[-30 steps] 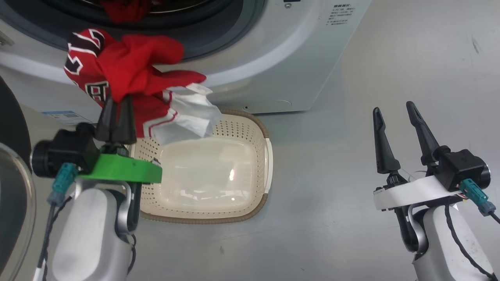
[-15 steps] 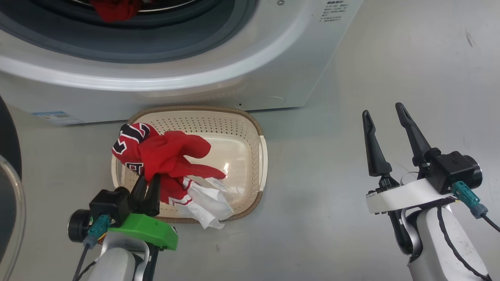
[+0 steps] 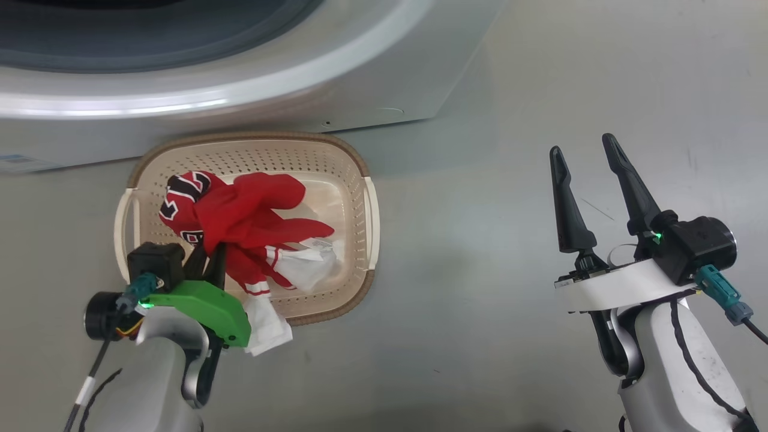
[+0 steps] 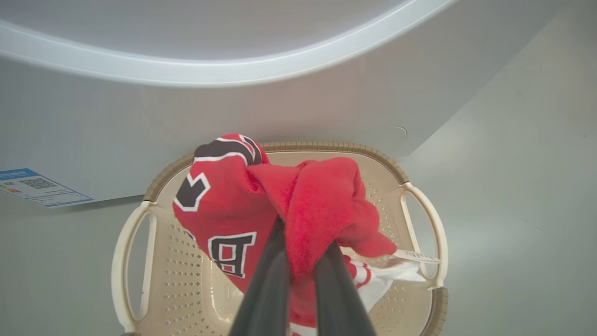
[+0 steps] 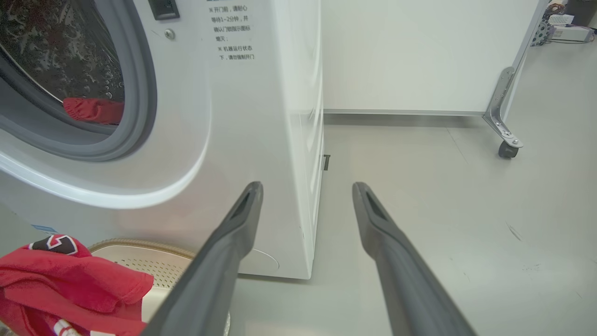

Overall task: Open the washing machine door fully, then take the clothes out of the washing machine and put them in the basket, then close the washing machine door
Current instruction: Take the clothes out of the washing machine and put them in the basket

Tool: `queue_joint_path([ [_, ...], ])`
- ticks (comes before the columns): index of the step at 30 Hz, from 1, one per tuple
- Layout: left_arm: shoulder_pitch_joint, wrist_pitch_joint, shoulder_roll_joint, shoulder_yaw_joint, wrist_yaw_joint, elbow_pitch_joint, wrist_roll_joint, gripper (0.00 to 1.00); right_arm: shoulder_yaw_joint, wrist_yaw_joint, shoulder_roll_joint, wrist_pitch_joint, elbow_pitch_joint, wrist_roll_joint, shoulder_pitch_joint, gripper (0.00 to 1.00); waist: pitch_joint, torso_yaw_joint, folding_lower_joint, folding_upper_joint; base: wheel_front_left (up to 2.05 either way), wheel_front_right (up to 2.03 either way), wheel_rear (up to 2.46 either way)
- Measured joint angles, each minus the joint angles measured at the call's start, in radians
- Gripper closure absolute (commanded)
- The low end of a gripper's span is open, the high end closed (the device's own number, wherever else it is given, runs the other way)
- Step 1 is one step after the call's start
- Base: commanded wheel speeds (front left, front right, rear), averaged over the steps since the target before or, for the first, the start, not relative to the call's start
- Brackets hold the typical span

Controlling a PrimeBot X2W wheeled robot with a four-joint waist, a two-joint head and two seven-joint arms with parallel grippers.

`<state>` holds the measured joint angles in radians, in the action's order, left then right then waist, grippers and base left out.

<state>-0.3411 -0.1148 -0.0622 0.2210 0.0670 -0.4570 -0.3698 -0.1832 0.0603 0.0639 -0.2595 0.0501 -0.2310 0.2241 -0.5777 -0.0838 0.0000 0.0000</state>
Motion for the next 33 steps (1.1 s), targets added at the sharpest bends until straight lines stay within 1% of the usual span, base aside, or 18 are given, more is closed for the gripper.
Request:
queue_joint_path([
  [10, -0.147, 0.071, -0.049, -0.048, -0.006, -0.124, -0.008, 1.00, -0.012, 0.000, -0.008, 0.000, -0.013, -0.026, 0.031, 0.00, -0.098, -0.079, 0.0000, 0.0000, 0.00, 0.00, 0.00],
  [18, -0.220, 0.139, -0.047, -0.041, -0.010, -0.262, -0.010, 1.00, -0.012, 0.000, -0.010, 0.000, -0.027, -0.035, 0.065, 0.00, -0.182, -0.127, 0.0000, 0.0000, 0.00, 0.00, 0.00],
  [24, -0.272, 0.159, -0.042, -0.053, -0.011, -0.336, -0.029, 1.00, -0.014, 0.000, -0.013, 0.000, -0.026, -0.035, 0.087, 0.00, -0.220, -0.143, 0.0000, 0.0000, 0.00, 0.00, 0.00],
  [26, -0.280, 0.168, -0.043, -0.059, -0.018, -0.367, -0.031, 1.00, -0.015, 0.000, -0.014, 0.000, -0.024, -0.035, 0.095, 0.00, -0.228, -0.147, 0.0000, 0.0000, 0.00, 0.00, 0.00],
  [27, -0.283, 0.177, -0.042, -0.060, -0.019, -0.383, -0.034, 0.76, -0.016, 0.000, -0.015, 0.000, -0.024, -0.035, 0.097, 0.00, -0.230, -0.149, 0.0000, 0.0000, 0.00, 0.00, 0.00],
  [28, -0.284, 0.175, -0.042, -0.061, -0.020, -0.392, -0.034, 0.55, -0.016, 0.000, -0.015, 0.000, -0.023, -0.035, 0.098, 0.00, -0.232, -0.150, 0.0001, 0.0000, 0.00, 0.00, 0.00],
  [29, -0.287, 0.175, -0.042, -0.063, -0.022, -0.402, -0.034, 0.24, -0.016, 0.000, -0.015, 0.000, -0.021, -0.035, 0.098, 0.00, -0.232, -0.151, 0.0001, 0.0000, 0.00, 0.00, 0.00],
  [30, -0.293, 0.175, -0.042, -0.066, -0.027, -0.411, -0.035, 0.00, -0.016, 0.000, -0.015, 0.000, -0.021, -0.035, 0.099, 0.00, -0.232, -0.151, 0.0000, 0.0000, 0.00, 0.00, 0.00],
  [32, -0.305, 0.156, -0.043, -0.078, -0.043, -0.420, -0.035, 0.00, -0.016, 0.000, -0.015, 0.000, -0.019, -0.035, 0.101, 0.00, -0.231, -0.152, 0.0000, 0.0000, 0.00, 0.00, 0.00],
  [33, -0.313, 0.151, -0.043, -0.081, -0.043, -0.428, -0.035, 0.00, -0.016, 0.000, -0.015, 0.000, -0.016, -0.035, 0.103, 0.00, -0.230, -0.152, 0.0000, 0.0000, 0.00, 0.00, 0.00],
])
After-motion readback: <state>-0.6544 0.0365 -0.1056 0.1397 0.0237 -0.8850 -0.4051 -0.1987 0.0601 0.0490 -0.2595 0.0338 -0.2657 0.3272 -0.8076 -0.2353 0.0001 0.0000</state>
